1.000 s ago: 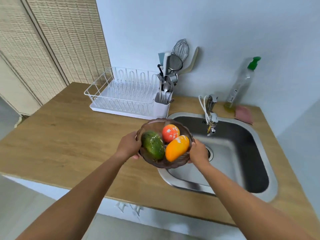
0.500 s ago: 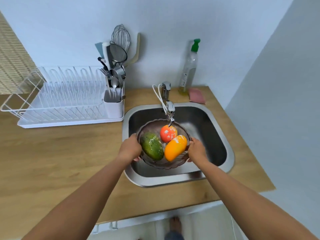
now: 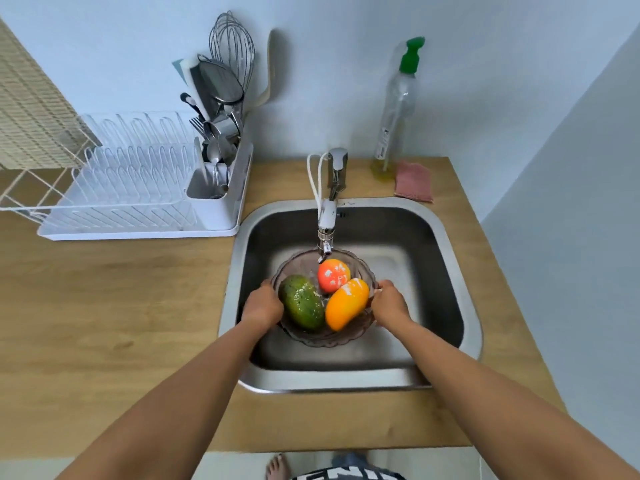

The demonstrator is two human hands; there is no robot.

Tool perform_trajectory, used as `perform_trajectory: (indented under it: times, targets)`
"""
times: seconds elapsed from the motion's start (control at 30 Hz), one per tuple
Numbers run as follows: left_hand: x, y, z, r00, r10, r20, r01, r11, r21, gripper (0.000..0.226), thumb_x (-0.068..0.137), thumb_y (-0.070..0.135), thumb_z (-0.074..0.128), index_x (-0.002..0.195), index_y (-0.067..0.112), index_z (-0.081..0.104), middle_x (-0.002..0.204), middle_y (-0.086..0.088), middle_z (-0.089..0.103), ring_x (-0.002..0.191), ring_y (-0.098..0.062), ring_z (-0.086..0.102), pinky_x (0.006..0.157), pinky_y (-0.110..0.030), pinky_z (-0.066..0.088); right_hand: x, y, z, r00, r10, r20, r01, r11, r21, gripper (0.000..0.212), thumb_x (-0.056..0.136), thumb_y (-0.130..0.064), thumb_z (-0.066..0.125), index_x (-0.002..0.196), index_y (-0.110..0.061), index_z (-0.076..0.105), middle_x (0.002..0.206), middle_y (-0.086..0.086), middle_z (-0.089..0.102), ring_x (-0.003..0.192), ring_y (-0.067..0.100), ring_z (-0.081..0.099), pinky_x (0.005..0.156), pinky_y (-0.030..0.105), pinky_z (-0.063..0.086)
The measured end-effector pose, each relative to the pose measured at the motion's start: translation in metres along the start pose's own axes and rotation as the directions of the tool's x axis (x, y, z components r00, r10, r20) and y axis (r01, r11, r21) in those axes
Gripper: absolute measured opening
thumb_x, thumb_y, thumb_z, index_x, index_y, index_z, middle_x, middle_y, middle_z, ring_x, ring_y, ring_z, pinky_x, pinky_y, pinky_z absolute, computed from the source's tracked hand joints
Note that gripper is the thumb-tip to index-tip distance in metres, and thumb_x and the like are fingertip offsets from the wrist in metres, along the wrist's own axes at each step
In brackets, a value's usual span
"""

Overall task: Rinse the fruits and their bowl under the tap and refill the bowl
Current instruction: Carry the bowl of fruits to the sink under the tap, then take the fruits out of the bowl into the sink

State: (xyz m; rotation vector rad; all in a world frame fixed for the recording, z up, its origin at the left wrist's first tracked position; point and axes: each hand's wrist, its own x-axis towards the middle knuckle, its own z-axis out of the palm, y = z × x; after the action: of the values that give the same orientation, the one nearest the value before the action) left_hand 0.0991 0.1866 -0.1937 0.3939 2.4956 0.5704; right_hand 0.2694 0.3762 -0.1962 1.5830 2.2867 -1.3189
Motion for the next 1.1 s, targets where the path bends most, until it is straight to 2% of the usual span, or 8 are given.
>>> perform_trajectory:
  times: [0.1,0.3,0.57,0.7,0.8,0.93,1.03,1.1]
  targets:
    - [0.009,-0.011,0.011,0.999,-0.039,-0.011,0.038,0.999,-0.037,0.044,0.082,0.014,0.045,0.124,0.015,0.057,0.110,-0.020,0.070,0.091,-0.041,0.070,0.073,-0.049,0.062,0.010,0.002,0.002,0.999,-0.020,0.036,0.021,1.000,-0.007,0.033,0.096,-0.010,0.040,0.127,-0.013,0.049,0.116,0.018,0.063,0.103,0.036,0.060,0.088,0.040,0.052]
    - [0.000,-0.008,0.011,0.997,-0.082,0.007,0.082,0.986,-0.143,0.052,0.083,0.013,0.047,0.133,0.025,0.050,0.109,-0.017,0.070,0.091,-0.039,0.069,0.075,-0.051,0.062,0.020,0.007,0.004,0.993,-0.022,0.115,0.024,1.000,-0.020,0.028,0.095,-0.014,0.039,0.122,-0.019,0.045,0.102,0.013,0.063,0.089,0.034,0.063,0.081,0.050,0.058]
    - [0.001,-0.010,0.017,0.998,-0.054,0.041,0.059,0.989,-0.137,0.055,0.085,0.009,0.043,0.137,0.027,0.048,0.115,-0.018,0.068,0.095,-0.041,0.067,0.078,-0.052,0.061,0.023,0.010,0.007,0.995,0.009,0.096,-0.007,1.000,-0.019,0.026,0.098,-0.019,0.038,0.123,-0.020,0.045,0.102,0.012,0.063,0.089,0.033,0.063,0.081,0.049,0.059]
    - [0.002,-0.010,0.018,0.999,-0.038,0.038,0.042,0.995,-0.092,0.052,0.088,0.009,0.041,0.137,0.024,0.045,0.111,-0.020,0.068,0.092,-0.042,0.068,0.080,-0.052,0.060,0.021,0.007,0.004,0.996,0.015,0.088,-0.015,1.000,-0.001,0.029,0.097,-0.018,0.039,0.125,-0.019,0.048,0.101,0.011,0.063,0.088,0.032,0.063,0.078,0.042,0.058]
    - [0.001,-0.009,0.018,0.998,-0.044,0.039,0.048,0.992,-0.118,0.054,0.088,0.010,0.042,0.141,0.022,0.044,0.114,-0.021,0.068,0.098,-0.042,0.066,0.086,-0.050,0.058,0.020,0.004,0.002,0.998,-0.004,0.059,0.006,1.000,-0.028,0.032,0.098,-0.017,0.042,0.129,-0.016,0.051,0.117,0.013,0.062,0.099,0.031,0.060,0.080,0.036,0.051]
    - [0.006,-0.008,0.017,0.996,-0.078,0.050,0.088,0.962,-0.257,0.055,0.086,0.001,0.043,0.136,0.021,0.052,0.117,-0.018,0.067,0.104,-0.040,0.064,0.088,-0.047,0.057,0.018,-0.007,0.001,0.974,-0.187,-0.129,0.166,0.974,-0.157,0.042,0.097,-0.023,0.049,0.139,-0.017,0.049,0.141,0.008,0.050,0.127,0.028,0.046,0.104,0.041,0.043]
    - [0.011,-0.008,0.018,0.994,-0.100,0.042,0.108,0.936,-0.335,0.056,0.085,-0.005,0.043,0.134,0.017,0.057,0.116,-0.018,0.069,0.105,-0.039,0.064,0.089,-0.045,0.057,0.018,-0.027,0.005,0.923,-0.381,-0.048,0.341,0.870,-0.357,0.055,0.091,-0.035,0.060,0.142,-0.021,0.045,0.141,0.005,0.050,0.129,0.027,0.043,0.106,0.041,0.036]
    - [0.013,-0.008,0.018,0.994,-0.107,0.037,0.113,0.924,-0.364,0.055,0.085,-0.007,0.043,0.132,0.015,0.058,0.115,-0.019,0.069,0.107,-0.038,0.064,0.091,-0.042,0.056,0.018,-0.040,0.012,0.901,-0.432,0.045,0.402,0.790,-0.462,0.068,0.085,-0.043,0.065,0.145,-0.023,0.040,0.141,0.005,0.049,0.130,0.028,0.042,0.105,0.042,0.035]
